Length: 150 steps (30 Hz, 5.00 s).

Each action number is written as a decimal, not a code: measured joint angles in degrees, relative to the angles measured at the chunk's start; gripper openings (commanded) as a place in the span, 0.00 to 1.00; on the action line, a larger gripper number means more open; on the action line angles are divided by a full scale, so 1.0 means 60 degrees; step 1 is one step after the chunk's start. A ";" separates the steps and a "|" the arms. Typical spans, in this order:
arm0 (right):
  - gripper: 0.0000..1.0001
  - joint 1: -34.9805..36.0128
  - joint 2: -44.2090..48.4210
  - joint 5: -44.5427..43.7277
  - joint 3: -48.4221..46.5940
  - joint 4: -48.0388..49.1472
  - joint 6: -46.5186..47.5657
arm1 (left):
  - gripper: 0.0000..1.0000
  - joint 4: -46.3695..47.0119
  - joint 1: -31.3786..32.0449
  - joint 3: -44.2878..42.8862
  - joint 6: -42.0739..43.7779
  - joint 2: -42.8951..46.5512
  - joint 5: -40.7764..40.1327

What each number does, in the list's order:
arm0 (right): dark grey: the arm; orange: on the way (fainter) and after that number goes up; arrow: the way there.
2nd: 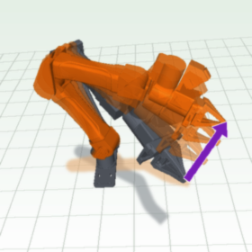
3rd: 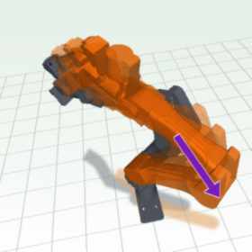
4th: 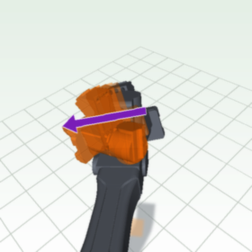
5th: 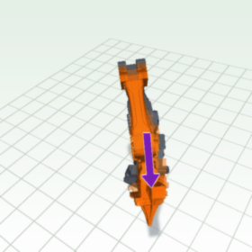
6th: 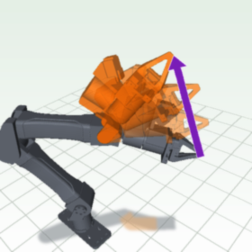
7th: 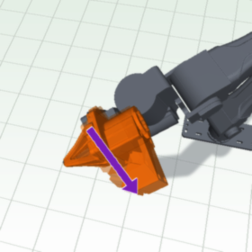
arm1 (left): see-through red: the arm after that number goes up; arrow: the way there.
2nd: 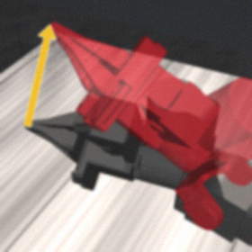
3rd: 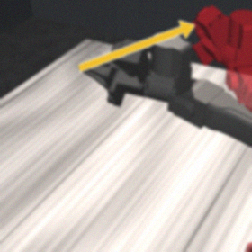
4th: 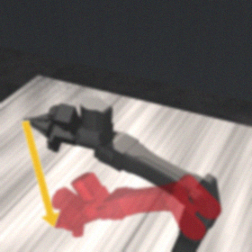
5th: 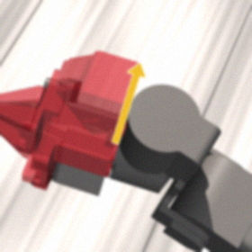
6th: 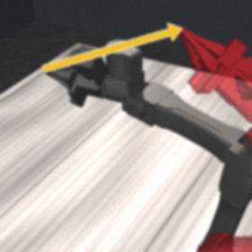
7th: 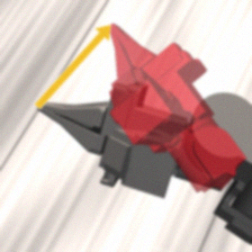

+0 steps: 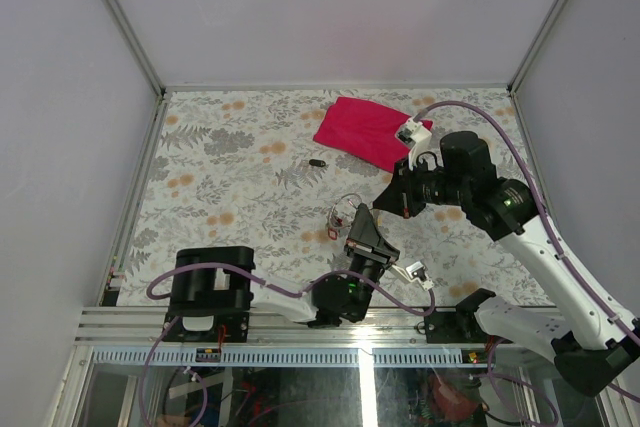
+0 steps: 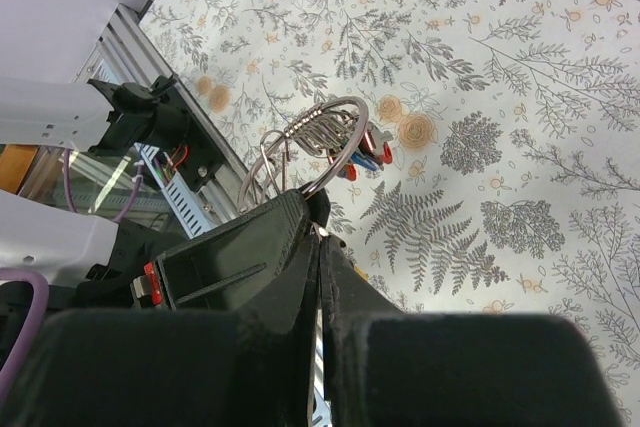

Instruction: Put the keys on the keyring

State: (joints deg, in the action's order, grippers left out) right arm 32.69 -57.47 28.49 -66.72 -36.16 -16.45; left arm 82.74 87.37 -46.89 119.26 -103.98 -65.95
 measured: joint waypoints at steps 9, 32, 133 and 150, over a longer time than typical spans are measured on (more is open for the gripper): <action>0.00 0.0000 -0.0182 -0.0233 -0.0106 -0.0339 -0.0058 | 0.00 -0.0004 -0.0004 0.0000 0.0000 -0.0160 -0.0022; 0.00 0.0827 -0.0714 -0.1184 -0.0390 -0.0634 -0.0408 | 0.00 0.0000 -0.0018 -0.0007 -0.0004 -0.0393 -0.0463; 0.00 0.4116 -0.4481 -0.7377 -0.4652 -0.4623 -0.1428 | 0.00 0.0036 -0.0084 -0.0215 -0.0113 -0.0747 -0.1308; 0.00 0.4065 -0.2936 -0.7690 -0.3322 -0.4098 -0.1905 | 0.00 0.0018 -0.0055 -0.0288 -0.0109 -0.0729 -0.0652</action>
State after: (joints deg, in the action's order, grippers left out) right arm 57.08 -75.09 -17.65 -86.65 -60.75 -27.88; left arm 82.85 87.05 -48.62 118.61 -108.36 -69.87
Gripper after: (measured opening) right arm 0.009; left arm 0.108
